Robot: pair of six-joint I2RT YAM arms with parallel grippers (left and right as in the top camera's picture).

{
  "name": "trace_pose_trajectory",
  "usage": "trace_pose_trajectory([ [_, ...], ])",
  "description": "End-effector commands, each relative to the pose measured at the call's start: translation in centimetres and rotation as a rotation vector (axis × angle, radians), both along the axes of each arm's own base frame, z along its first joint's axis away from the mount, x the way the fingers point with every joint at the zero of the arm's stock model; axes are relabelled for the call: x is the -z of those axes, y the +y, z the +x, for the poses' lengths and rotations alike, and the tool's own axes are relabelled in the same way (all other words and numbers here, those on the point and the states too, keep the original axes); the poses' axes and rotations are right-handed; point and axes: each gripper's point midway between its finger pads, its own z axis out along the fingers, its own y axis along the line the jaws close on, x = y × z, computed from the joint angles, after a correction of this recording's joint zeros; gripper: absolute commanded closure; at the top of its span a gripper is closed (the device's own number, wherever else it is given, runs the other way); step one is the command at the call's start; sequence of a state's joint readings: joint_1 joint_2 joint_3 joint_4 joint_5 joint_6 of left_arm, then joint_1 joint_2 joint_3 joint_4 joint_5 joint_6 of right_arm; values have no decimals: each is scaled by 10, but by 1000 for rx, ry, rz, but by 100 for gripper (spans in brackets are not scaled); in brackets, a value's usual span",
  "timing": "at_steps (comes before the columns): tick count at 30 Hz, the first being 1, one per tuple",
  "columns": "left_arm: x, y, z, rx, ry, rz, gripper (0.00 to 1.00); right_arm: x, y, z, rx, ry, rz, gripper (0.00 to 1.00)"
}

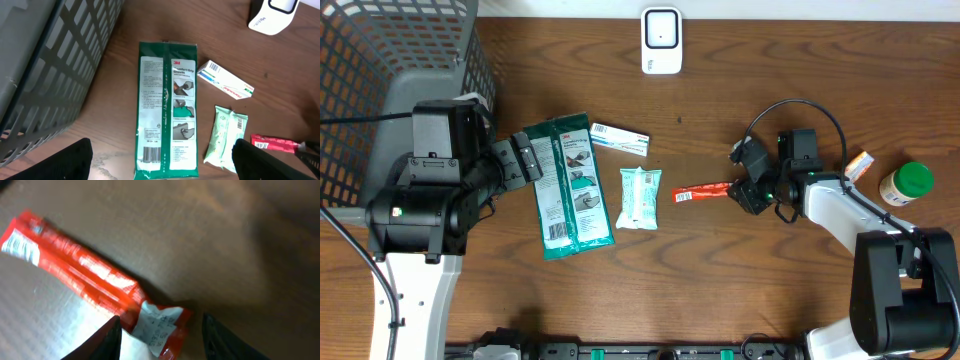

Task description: Scan the item barcode

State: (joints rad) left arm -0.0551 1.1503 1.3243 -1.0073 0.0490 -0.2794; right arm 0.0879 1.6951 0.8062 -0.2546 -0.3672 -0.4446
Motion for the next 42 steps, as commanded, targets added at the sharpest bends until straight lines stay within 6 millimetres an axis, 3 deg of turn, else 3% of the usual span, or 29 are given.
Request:
trace_pose_trajectory([
  [1, -3, 2, 0, 10, -7, 19, 10, -7, 7, 10, 7, -37, 48, 52],
  [4, -3, 2, 0, 10, -7, 19, 10, -18, 10, 28, -3, -130, 62, 44],
  [6, -3, 2, 0, 9, -7, 19, 10, -22, 11, 35, -6, -163, 70, 44],
  [13, -3, 2, 0, 10, -7, 19, 10, -9, 24, 21, -44, -97, 116, 48],
  [14, -3, 2, 0, 10, -7, 19, 10, -2, 22, 17, -38, -67, 108, 59],
  [16, -3, 2, 0, 10, -7, 19, 10, 2, 21, 9, -15, -15, 114, 63],
  [19, -3, 2, 0, 10, -7, 19, 10, 3, 25, -8, 27, 84, 160, 61],
  [24, -3, 2, 0, 9, -7, 19, 10, -3, 23, -33, 168, 254, 203, 67],
  [29, -3, 2, 0, 10, -7, 19, 10, -2, 20, -61, 219, 386, 190, 61],
  [34, -3, 2, 0, 9, -7, 19, 10, -9, 21, -52, 131, 314, 174, 56],
  [42, -3, 2, 0, 10, -7, 19, 10, -10, 23, -43, 15, 212, 146, 59],
])
